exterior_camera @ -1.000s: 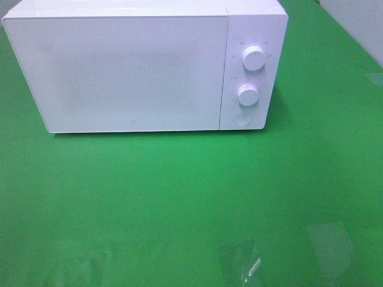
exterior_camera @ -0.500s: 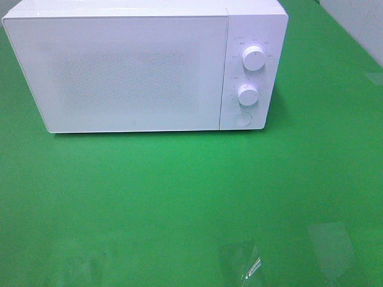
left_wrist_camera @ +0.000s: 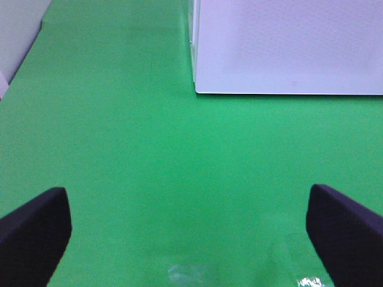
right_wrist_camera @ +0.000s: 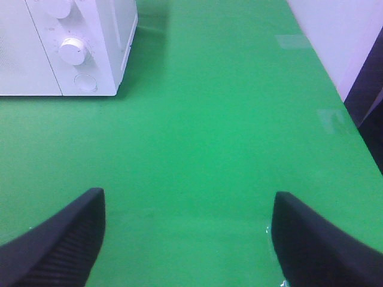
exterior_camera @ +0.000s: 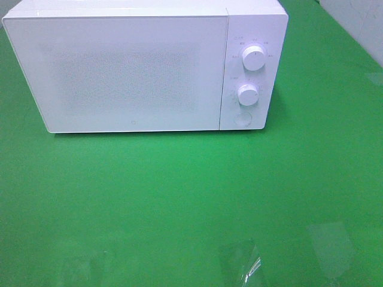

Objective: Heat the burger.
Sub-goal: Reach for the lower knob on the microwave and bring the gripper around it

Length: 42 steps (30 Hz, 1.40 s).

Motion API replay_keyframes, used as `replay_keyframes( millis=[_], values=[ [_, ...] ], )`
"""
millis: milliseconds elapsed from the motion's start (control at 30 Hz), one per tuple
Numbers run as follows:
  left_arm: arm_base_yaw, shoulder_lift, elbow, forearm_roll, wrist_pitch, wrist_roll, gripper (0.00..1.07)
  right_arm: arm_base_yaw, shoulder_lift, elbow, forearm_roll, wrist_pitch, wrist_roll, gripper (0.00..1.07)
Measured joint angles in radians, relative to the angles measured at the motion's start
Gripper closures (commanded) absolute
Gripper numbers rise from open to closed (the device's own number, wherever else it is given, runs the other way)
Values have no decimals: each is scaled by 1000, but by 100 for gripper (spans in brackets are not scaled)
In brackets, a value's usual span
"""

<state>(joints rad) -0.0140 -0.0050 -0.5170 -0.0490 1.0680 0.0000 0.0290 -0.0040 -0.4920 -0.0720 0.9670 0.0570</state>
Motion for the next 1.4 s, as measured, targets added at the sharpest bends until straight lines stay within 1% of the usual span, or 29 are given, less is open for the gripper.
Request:
replay_keyframes(
  millis=[333, 467, 567, 700, 800, 833, 1133, 1200, 1233, 1267, 1367, 1400],
  values=[
    [8, 0, 0, -1, 0, 0, 6, 0, 0, 0, 0, 0, 0, 34],
    [8, 0, 0, -1, 0, 0, 6, 0, 0, -4, 0, -8, 1, 30],
    [8, 0, 0, -1, 0, 0, 6, 0, 7, -12, 0, -26, 2, 29],
    [8, 0, 0, -1, 0, 0, 6, 0, 39, -17, 0, -97, 2, 30],
    [8, 0, 0, -1, 0, 0, 6, 0, 63, -15, 0, -201, 3, 30],
    [8, 0, 0, -1, 0, 0, 6, 0, 72, -6, 0, -246, 3, 31],
    [8, 0, 0, -1, 0, 0, 6, 0, 122, 33, -12, -389, 3, 31],
    [8, 0, 0, -1, 0, 0, 6, 0, 162, 53, -15, -479, 13, 31],
    [8, 0, 0, -1, 0, 0, 6, 0, 162, 53, -15, -479, 13, 31],
    [8, 0, 0, -1, 0, 0, 6, 0, 184, 67, -15, -533, 20, 31],
    [8, 0, 0, -1, 0, 0, 6, 0, 195, 75, -15, -556, 21, 31],
    [8, 0, 0, -1, 0, 0, 6, 0, 223, 93, -16, -615, 22, 31]
  ],
)
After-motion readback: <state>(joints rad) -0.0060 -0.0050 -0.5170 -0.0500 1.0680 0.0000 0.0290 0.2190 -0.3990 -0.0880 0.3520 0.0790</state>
